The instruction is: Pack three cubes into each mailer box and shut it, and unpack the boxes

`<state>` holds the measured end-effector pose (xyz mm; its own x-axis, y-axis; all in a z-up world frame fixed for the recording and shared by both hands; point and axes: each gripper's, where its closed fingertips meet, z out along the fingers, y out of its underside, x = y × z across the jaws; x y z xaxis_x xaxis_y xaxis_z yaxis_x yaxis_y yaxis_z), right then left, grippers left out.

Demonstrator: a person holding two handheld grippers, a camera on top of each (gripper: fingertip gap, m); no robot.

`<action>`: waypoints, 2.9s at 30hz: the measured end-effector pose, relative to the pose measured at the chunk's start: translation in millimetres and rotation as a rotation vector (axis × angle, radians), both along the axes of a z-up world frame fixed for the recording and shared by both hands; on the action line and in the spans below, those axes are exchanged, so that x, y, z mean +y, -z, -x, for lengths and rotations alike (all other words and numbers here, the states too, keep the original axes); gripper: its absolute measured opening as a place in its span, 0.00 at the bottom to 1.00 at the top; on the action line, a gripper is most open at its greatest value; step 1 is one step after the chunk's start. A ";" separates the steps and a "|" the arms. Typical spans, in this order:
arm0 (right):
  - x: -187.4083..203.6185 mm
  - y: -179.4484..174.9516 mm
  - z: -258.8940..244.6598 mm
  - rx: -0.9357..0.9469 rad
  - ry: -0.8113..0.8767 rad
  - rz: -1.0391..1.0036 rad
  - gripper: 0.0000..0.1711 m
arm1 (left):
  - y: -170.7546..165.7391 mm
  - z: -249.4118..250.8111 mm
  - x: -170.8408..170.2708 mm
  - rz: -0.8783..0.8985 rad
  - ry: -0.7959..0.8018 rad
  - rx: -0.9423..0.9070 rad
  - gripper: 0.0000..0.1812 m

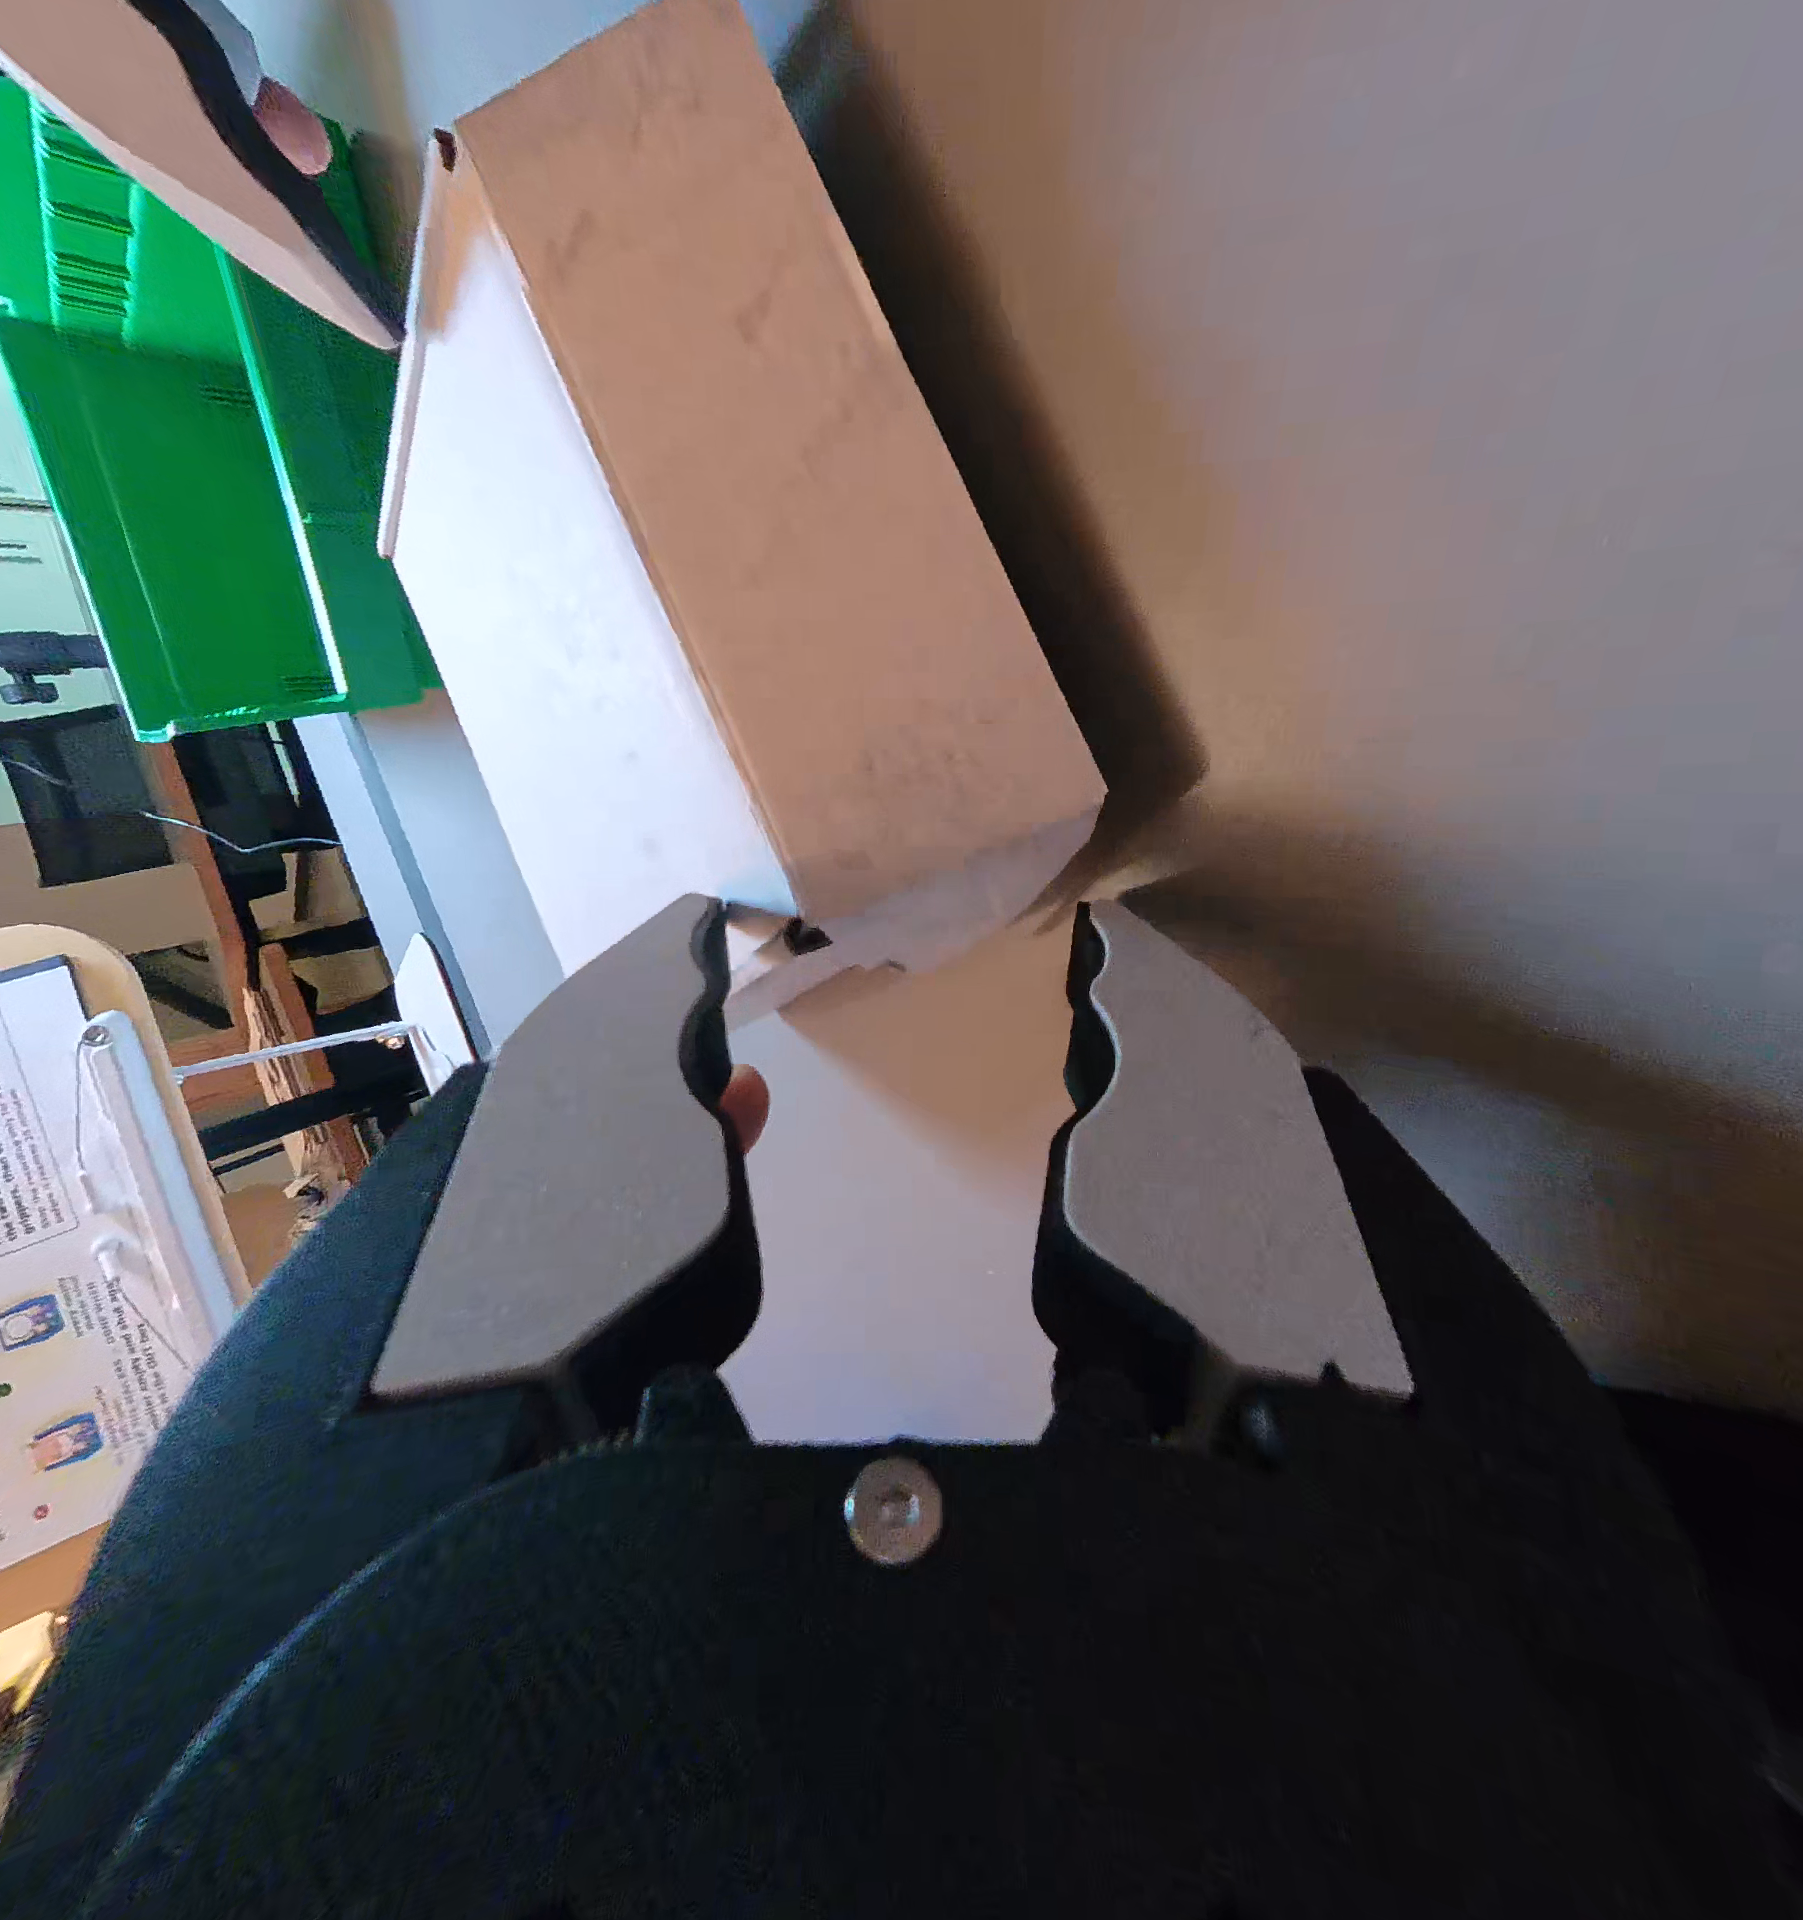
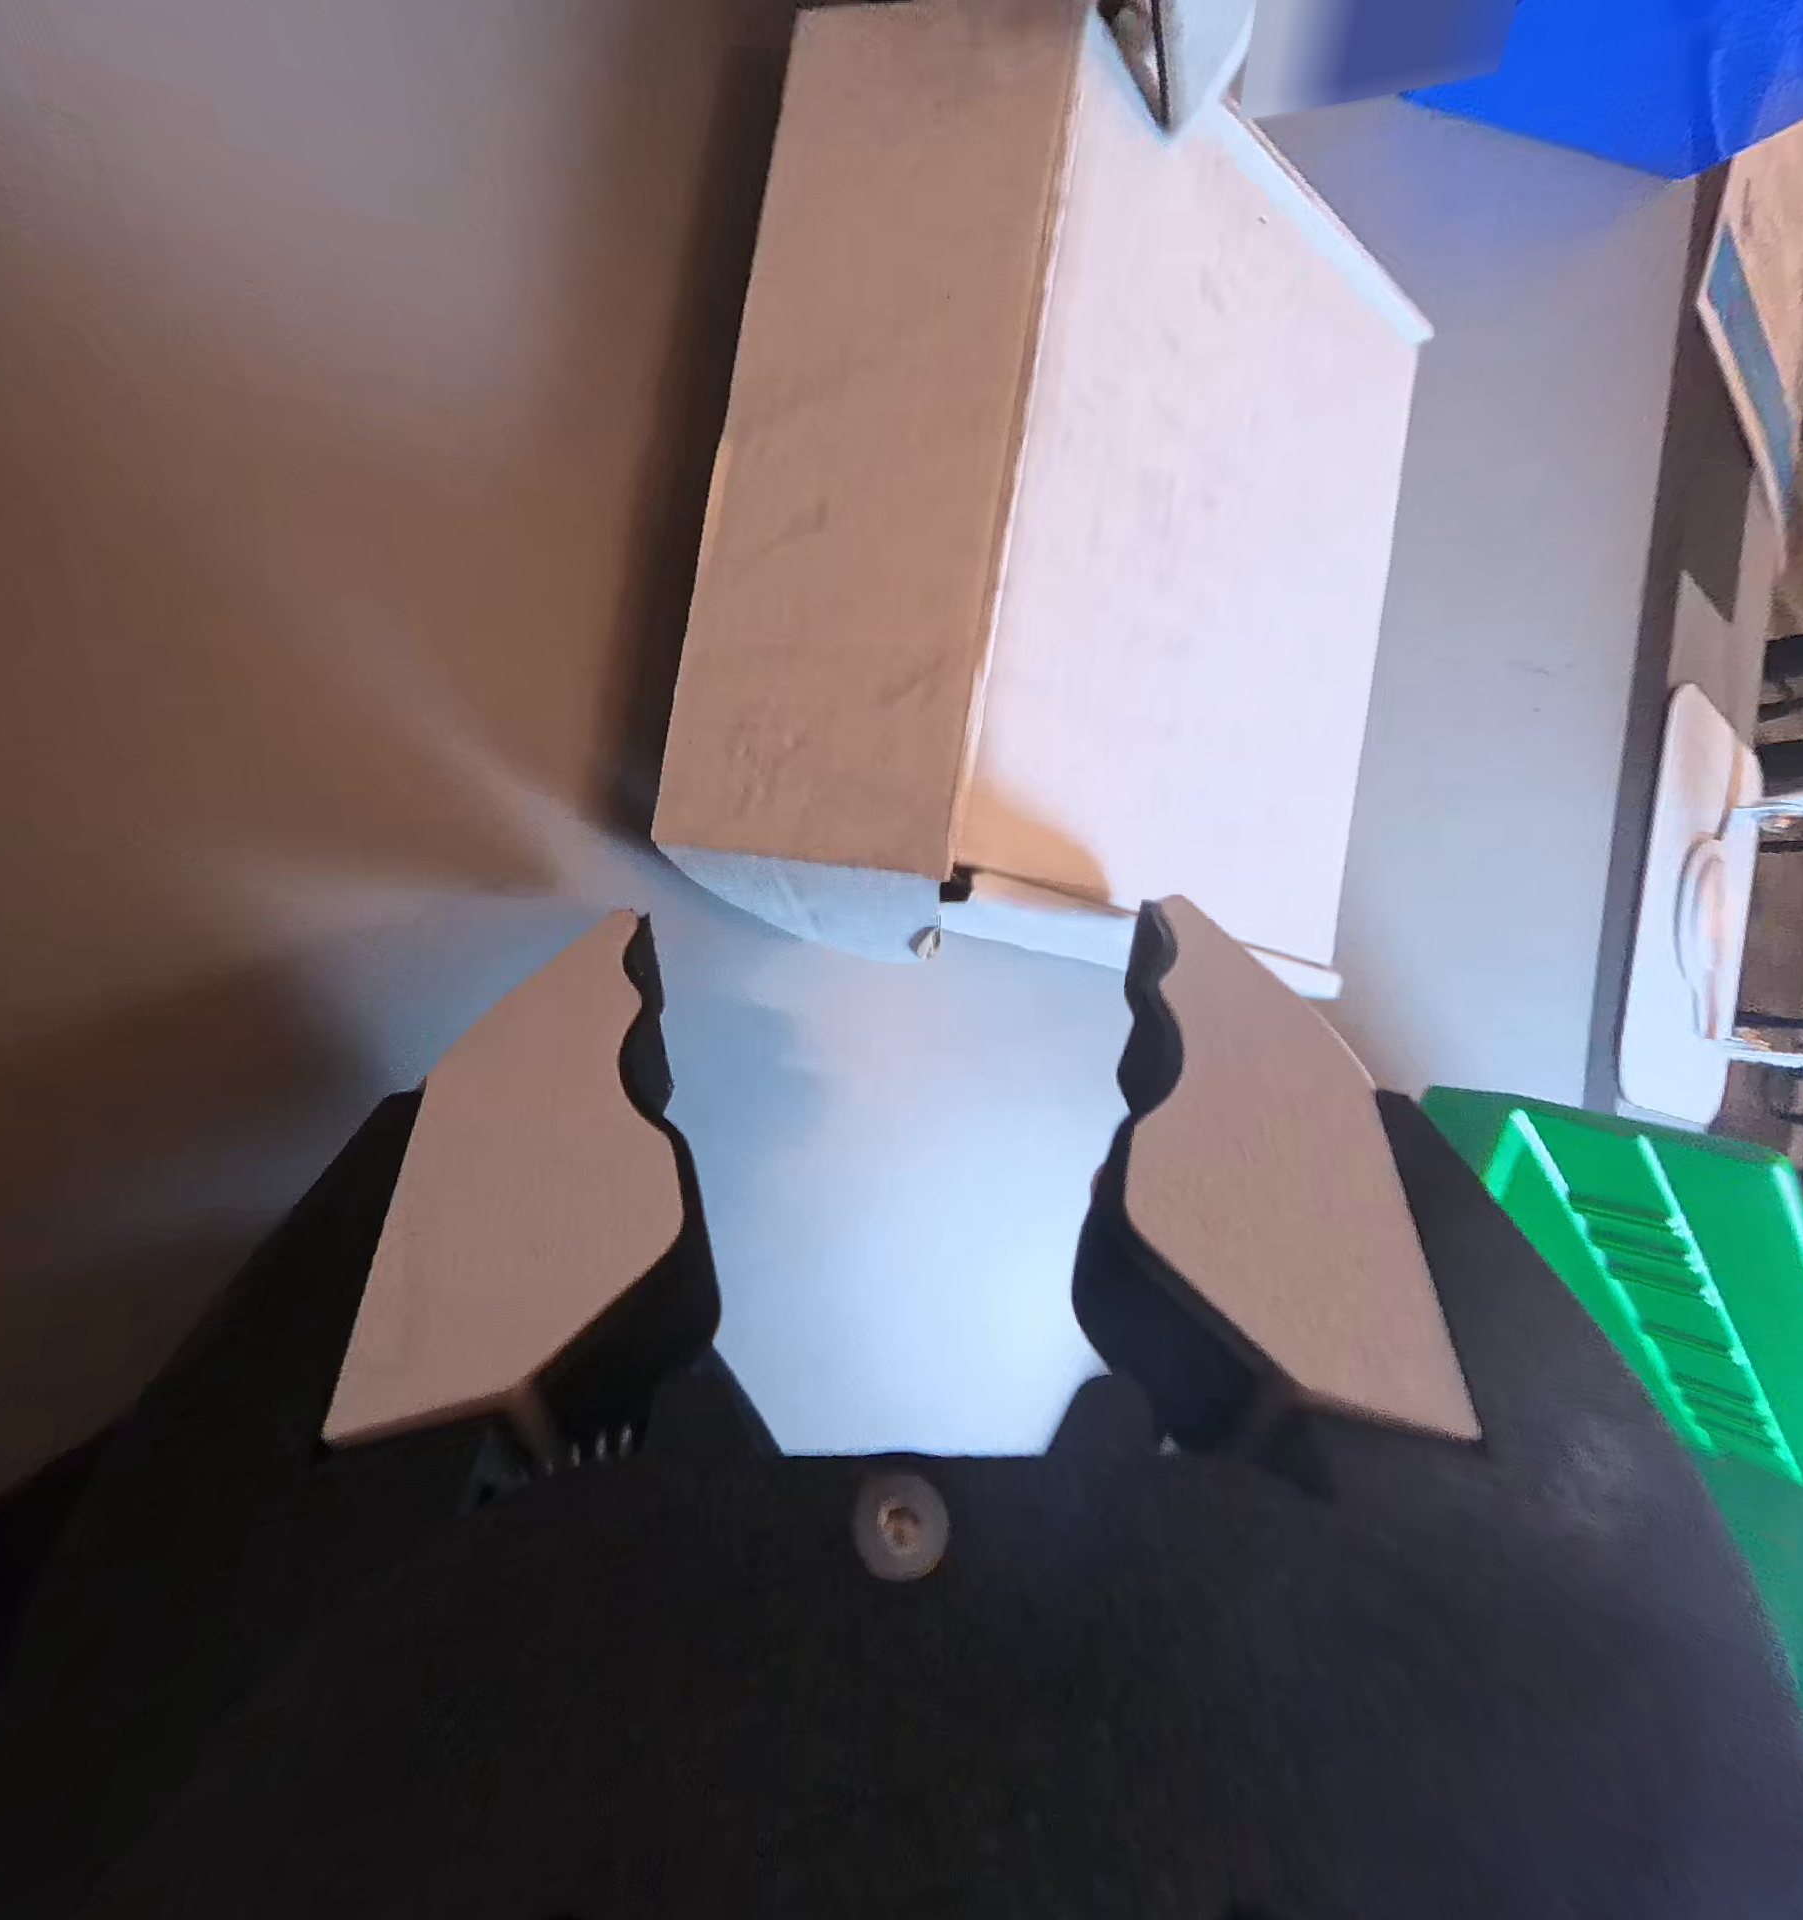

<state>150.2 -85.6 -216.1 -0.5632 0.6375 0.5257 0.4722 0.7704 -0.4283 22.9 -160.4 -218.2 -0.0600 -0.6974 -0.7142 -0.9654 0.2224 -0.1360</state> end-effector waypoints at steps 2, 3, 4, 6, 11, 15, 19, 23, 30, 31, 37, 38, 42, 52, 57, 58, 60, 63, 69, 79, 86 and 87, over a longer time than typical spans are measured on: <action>6.1 -2.4 -1.5 0.023 0.002 -0.022 0.49 | -5.0 2.5 0.8 -0.016 -0.013 -0.048 0.35; 9.5 -4.2 -1.4 0.039 0.002 -0.040 0.48 | -6.5 7.0 3.1 -0.040 -0.017 -0.044 0.36; 12.7 -5.4 -0.5 0.054 -0.006 -0.069 0.48 | -7.5 12.6 6.9 -0.080 -0.014 -0.017 0.37; 17.7 -6.4 4.1 0.073 -0.030 -0.138 0.47 | -5.3 19.3 14.4 -0.146 0.005 0.032 0.38; 12.6 1.4 20.2 0.071 -0.109 -0.179 0.41 | -0.2 4.5 24.6 -0.215 0.066 0.034 0.32; 8.3 -18.0 21.2 0.036 -0.083 0.047 0.38 | -14.4 3.8 17.6 -0.011 -0.013 -0.178 0.33; 3.7 -54.7 24.0 -0.003 -0.042 0.454 0.34 | -42.8 10.9 10.5 0.322 -0.107 -0.528 0.31; 16.9 -78.2 36.5 0.019 0.004 0.803 0.31 | -56.6 18.2 14.7 0.612 -0.139 -0.905 0.32; 39.1 -73.9 48.0 0.078 0.100 1.111 0.27 | -61.5 32.2 32.5 0.690 -0.180 -1.205 0.29; 39.5 -72.5 48.9 0.084 0.102 1.128 0.28 | -61.2 33.7 34.7 0.681 -0.183 -1.213 0.29; 42.7 -71.7 48.4 0.091 0.063 1.013 0.32 | -76.0 48.6 35.6 0.582 -0.157 -1.149 0.28; 45.0 -72.7 48.5 0.086 0.054 0.970 0.33 | -79.1 51.4 34.5 0.566 -0.150 -1.121 0.29; 56.7 -82.1 55.0 0.064 0.007 0.822 0.35 | -91.8 51.3 36.3 0.515 -0.117 -1.019 0.29; 48.4 -95.9 72.4 0.062 -0.034 0.928 0.18 | -89.4 40.8 48.9 0.545 -0.118 -1.003 0.21; 52.6 -99.1 75.3 -0.027 0.123 1.032 0.17 | -95.0 41.4 54.6 0.644 -0.221 -1.100 0.20; 53.2 -99.9 75.7 -0.045 0.153 1.057 0.17 | -95.8 41.7 56.1 0.666 -0.248 -1.122 0.20; 54.3 -100.9 76.3 -0.073 0.206 1.111 0.17 | -96.6 41.9 56.9 0.706 -0.287 -1.157 0.20; 54.8 -102.9 77.3 -0.125 0.274 1.203 0.17 | -98.7 42.3 60.2 0.759 -0.360 -1.195 0.19; 56.3 -103.5 78.8 -0.154 0.329 1.252 0.17 | -99.2 41.8 59.8 0.794 -0.384 -1.191 0.19; 44.2 -97.2 69.9 0.076 0.192 1.018 0.17 | -90.8 34.9 48.4 0.529 -0.267 -1.034 0.20; 35.0 -90.3 63.1 0.219 0.078 0.727 0.19 | -86.2 29.4 42.2 0.304 -0.218 -0.892 0.27; 33.3 -89.8 61.9 0.212 0.076 0.700 0.21 | -89.0 27.4 40.6 0.292 -0.216 -0.903 0.29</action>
<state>88.3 -52.3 -126.3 -0.4357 0.8970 0.0737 0.3654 0.2512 -0.8963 -4.5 -119.8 -129.2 0.5754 -0.7860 -0.2263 -0.4869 -0.1068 -0.8669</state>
